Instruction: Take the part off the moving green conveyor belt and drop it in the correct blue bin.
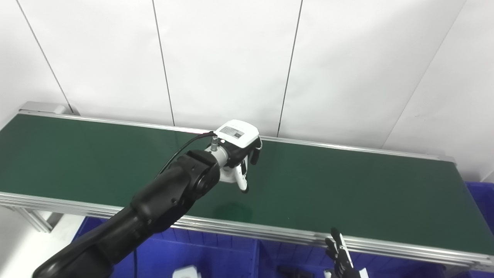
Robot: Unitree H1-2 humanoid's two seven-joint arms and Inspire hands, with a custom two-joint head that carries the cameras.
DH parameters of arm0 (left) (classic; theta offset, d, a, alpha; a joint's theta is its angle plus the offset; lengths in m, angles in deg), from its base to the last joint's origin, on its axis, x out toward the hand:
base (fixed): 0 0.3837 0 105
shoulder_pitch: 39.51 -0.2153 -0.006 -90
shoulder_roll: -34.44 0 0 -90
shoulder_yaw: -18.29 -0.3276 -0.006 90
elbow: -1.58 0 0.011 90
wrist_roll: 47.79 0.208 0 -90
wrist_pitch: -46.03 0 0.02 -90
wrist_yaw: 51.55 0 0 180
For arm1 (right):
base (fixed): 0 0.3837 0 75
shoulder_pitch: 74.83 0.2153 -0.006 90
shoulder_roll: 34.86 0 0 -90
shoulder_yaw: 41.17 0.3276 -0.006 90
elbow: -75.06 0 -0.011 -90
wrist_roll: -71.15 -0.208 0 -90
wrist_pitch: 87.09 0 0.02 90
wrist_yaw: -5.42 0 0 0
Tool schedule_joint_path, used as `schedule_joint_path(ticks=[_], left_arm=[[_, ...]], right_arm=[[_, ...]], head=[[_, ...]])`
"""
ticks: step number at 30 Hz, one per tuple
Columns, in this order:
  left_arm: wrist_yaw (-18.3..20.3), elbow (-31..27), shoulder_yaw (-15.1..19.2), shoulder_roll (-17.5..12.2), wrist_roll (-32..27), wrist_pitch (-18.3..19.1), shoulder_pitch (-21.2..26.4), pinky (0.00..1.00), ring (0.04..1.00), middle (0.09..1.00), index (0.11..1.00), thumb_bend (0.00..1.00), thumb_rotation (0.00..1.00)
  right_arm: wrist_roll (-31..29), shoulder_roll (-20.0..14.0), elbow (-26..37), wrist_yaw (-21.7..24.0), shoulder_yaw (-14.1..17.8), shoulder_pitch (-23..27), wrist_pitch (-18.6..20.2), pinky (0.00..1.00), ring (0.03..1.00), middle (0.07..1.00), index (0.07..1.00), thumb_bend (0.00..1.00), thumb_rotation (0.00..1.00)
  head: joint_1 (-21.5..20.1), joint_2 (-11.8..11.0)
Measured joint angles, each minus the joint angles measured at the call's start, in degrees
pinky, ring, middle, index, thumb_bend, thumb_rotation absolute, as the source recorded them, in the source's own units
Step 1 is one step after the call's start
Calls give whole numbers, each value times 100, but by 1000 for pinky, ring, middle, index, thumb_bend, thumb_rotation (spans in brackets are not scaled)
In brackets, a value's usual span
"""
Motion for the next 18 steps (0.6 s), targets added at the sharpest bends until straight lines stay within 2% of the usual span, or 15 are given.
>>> schedule_joint_path(ticks=[1, 2, 4, 5, 6, 8, 10, 13, 18], left_arm=[[121, -194, 12, -34, 2, -1, -120, 232, 297, 443, 492, 522, 0], [214, -348, 13, -75, 3, -1, -253, 251, 316, 426, 507, 519, 0], [367, -660, 13, -143, 24, -21, -536, 223, 280, 407, 499, 519, 0], [385, -757, 14, -155, 36, -33, -675, 219, 276, 402, 501, 519, 0], [392, -843, 15, -158, 47, -46, -816, 215, 273, 400, 500, 519, 0], [407, -933, 22, -160, 53, -88, -1040, 213, 271, 397, 500, 517, 0], [442, -1104, 92, -165, 160, -90, -1314, 186, 241, 416, 491, 520, 0], [603, -1371, 223, -166, 390, -69, -1726, 142, 198, 422, 482, 521, 0], [569, -1414, 466, -166, 455, -83, -2368, 102, 157, 427, 481, 521, 0]], right_arm=[[-15, -10, 49, 32, 3, 10, 24, 942, 963, 1000, 1000, 850, 905], [-38, -15, 90, 63, 10, 18, 42, 943, 963, 1000, 1000, 849, 903], [-98, -35, 223, 124, 23, 17, 119, 946, 961, 1000, 1000, 849, 910], [-117, -50, 272, 136, 34, 18, 160, 946, 959, 1000, 1000, 844, 911], [-121, -72, 316, 160, 56, 20, 181, 944, 956, 1000, 1000, 835, 910], [-133, -127, 424, 196, 79, 23, 208, 946, 954, 1000, 998, 802, 897], [-173, -170, 504, 245, 104, 44, 253, 941, 953, 1000, 999, 778, 895], [-204, -240, 628, 285, 173, 58, 336, 929, 947, 1000, 998, 759, 894], [-232, -309, 622, 375, 230, 76, 407, 929, 947, 999, 993, 771, 884]], head=[[45, 36], [45, 37], [115, 142], [194, 247], [194, 248], [378, 501], [475, 581], [563, 521], [660, 529]])
